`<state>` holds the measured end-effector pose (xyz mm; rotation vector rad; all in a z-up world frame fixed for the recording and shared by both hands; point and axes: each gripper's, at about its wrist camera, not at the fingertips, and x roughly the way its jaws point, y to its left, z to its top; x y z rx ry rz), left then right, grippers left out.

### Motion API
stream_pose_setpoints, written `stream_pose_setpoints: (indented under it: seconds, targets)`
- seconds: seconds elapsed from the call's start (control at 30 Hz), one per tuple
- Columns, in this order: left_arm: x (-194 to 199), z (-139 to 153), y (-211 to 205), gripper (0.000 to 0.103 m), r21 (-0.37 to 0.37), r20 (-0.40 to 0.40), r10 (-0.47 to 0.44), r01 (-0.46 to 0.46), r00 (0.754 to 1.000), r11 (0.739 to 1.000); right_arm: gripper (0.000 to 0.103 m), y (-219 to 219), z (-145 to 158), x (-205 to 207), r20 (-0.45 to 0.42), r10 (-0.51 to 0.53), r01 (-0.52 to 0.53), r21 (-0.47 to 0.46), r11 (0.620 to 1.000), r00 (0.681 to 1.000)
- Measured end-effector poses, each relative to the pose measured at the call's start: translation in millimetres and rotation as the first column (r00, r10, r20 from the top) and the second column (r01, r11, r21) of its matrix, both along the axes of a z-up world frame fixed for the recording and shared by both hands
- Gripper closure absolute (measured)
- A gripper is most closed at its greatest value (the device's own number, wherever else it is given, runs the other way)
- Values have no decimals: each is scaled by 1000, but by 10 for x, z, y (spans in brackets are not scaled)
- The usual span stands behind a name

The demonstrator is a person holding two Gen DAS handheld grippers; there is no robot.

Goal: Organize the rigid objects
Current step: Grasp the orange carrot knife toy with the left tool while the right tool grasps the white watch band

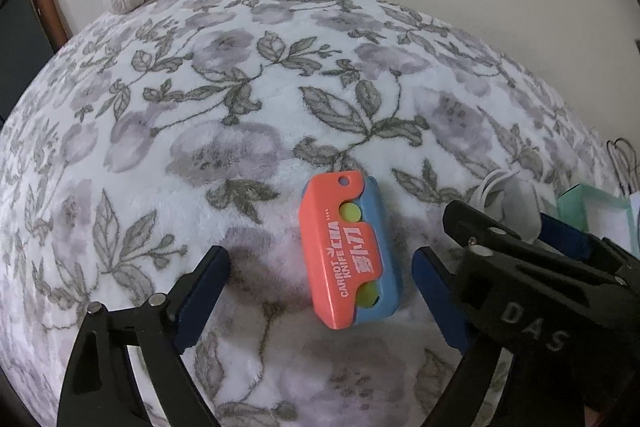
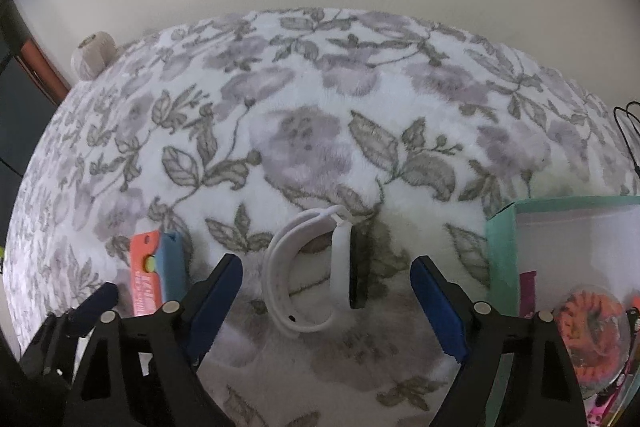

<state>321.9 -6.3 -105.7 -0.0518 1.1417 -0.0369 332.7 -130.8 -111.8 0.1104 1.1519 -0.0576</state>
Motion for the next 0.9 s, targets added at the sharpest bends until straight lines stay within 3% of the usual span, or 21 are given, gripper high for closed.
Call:
stream_pose_setpoints:
  seconds: [0.17,0.3,0.53,0.9]
  targets:
    - [-7,-6,-28,15,36,7,-11,10,1000,999,15,81,-32,8,-6,25,-25,-66,998,1000]
    - [-13,5,-21,19,36,9,-13,13,1000,999,21,95,-27,4,-5,30,-30,-77,997,1000]
    - [-14,31,54,30,13,17,16,-17,1000,1000,49,-70,32,-7,13,-1,1,-50,999,1000]
    - [-30,68,287,54,-99,37,98,-94,995,991,49,-86,24,-57,26,26,-25,-55,998,999]
